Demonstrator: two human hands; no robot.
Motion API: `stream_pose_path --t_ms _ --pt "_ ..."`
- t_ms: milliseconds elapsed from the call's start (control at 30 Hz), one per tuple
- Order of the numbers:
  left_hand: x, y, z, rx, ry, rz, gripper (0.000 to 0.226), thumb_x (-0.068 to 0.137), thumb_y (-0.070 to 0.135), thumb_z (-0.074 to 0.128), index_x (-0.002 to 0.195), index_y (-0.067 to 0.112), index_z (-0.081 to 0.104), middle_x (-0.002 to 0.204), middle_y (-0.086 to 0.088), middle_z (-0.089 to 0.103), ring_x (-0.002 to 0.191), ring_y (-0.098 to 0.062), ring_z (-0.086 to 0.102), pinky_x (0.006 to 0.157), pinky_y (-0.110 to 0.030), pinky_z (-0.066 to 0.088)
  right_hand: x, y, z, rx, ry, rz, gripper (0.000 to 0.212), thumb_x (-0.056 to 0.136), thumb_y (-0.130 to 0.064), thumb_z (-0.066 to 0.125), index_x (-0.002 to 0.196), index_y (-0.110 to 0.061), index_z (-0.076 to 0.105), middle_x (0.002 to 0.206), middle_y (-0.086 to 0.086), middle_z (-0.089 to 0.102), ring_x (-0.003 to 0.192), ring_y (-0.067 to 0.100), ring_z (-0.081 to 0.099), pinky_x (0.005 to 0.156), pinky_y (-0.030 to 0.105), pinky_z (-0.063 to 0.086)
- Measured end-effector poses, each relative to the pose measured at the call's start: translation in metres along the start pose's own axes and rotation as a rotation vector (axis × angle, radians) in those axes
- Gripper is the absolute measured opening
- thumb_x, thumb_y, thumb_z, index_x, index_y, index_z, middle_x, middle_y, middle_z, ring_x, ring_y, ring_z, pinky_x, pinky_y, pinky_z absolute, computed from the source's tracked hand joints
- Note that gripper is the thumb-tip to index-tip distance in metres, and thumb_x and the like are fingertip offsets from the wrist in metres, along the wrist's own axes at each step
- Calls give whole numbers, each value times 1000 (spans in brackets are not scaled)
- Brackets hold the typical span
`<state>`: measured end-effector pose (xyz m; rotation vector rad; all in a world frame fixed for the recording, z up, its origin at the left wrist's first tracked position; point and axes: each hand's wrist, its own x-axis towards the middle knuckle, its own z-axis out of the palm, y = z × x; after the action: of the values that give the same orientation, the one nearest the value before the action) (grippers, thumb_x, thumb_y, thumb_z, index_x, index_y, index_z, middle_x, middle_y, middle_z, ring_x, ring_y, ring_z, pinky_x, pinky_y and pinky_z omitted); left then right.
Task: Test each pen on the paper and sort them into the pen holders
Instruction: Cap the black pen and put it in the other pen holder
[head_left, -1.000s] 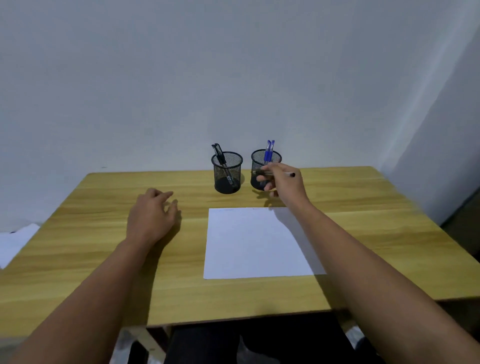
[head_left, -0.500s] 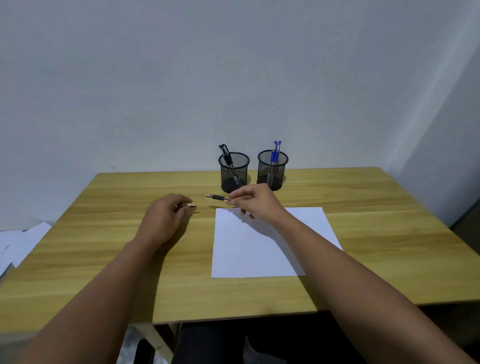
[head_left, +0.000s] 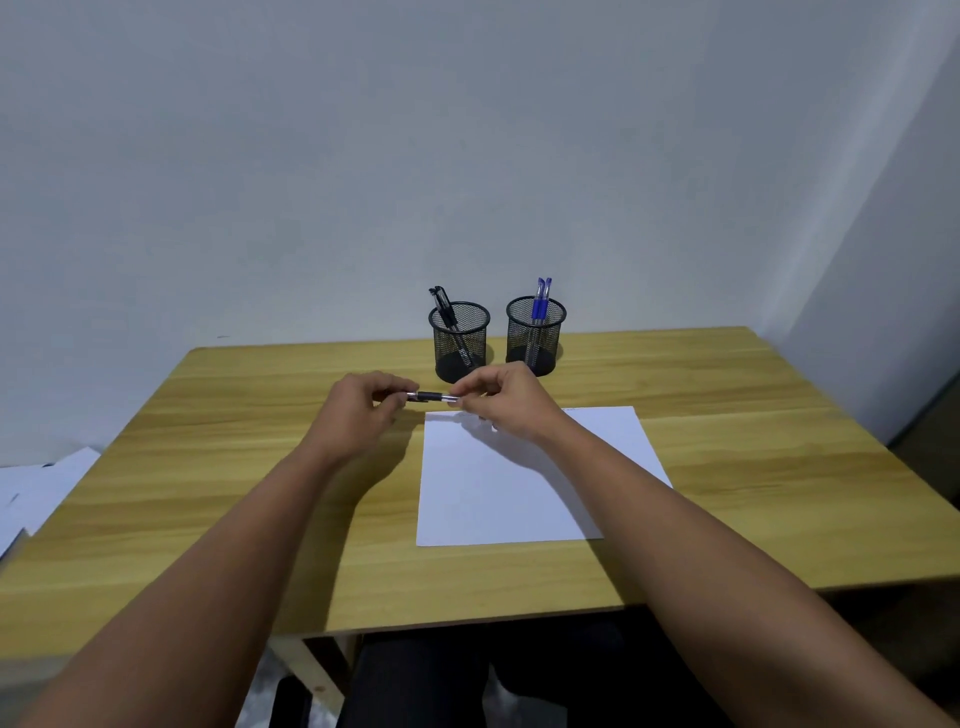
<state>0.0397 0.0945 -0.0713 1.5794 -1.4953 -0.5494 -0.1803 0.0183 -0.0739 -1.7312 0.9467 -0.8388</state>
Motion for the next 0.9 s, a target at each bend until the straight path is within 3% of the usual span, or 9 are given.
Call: stream_pose_path --t_ms 100,200,400,467,533,567,667,800,900 --pt "1 25 6 -442 92 -167 20 93 3 69 111 10 71 93 -10 75 88 -20 72 73 -25 61 0 1 -2 49 18 14 12 89 -4 83 101 -6 82 67 -6 69 51 -2 52 49 14 41" --pt "6 38 11 -569 152 -258 18 95 5 66 112 -1 71 100 -18 75 87 -21 72 80 -28 62 -2 -1 -2 96 58 10 14 89 -2 83 103 -5 82 59 -15 69 50 -3 53 53 13 42" --pt "15 65 26 -529 168 -242 22 102 10 58 120 2 68 94 -11 72 72 -8 71 72 -24 62 -4 -5 -1 153 179 -23 19 90 9 78 109 10 76 62 -17 70 52 -7 58 59 6 43" --pt "17 71 27 -498 138 -251 24 102 11 57 122 1 67 93 -10 72 75 -12 70 71 -27 62 -5 -7 -5 108 189 -7 11 90 6 79 99 -1 79 73 0 74 59 -4 61 63 12 50" --pt "18 77 26 -478 54 -234 28 104 13 55 128 1 65 97 -11 72 82 -17 70 69 -27 61 -2 -9 -12 -5 143 19 18 89 -2 82 86 -19 76 85 19 78 71 11 67 75 28 59" --pt "20 80 25 -469 4 -206 30 104 14 54 131 4 64 100 -10 72 86 -17 69 70 -27 60 3 -10 -17 -96 119 34 20 88 -6 83 81 -23 74 86 20 79 74 15 68 79 33 59" --pt "37 85 27 -388 23 -101 33 104 19 55 136 23 58 112 -4 71 91 -13 64 81 -31 55 24 -21 -37 -297 192 12 10 87 -15 84 83 -21 77 74 0 73 68 10 62 75 25 51" --pt "66 62 37 -168 203 -135 61 95 23 65 152 26 42 137 -3 58 117 -18 60 92 -31 52 56 -51 -61 -273 346 -80 6 89 -19 84 92 -15 81 83 -3 75 74 8 63 64 4 42" --pt "81 37 52 -16 158 -191 99 79 42 81 158 27 23 154 -6 42 139 -24 44 110 -46 43 83 -63 -63 -286 367 -123 8 88 -24 84 86 -20 78 72 -14 68 67 -1 60 64 10 44"
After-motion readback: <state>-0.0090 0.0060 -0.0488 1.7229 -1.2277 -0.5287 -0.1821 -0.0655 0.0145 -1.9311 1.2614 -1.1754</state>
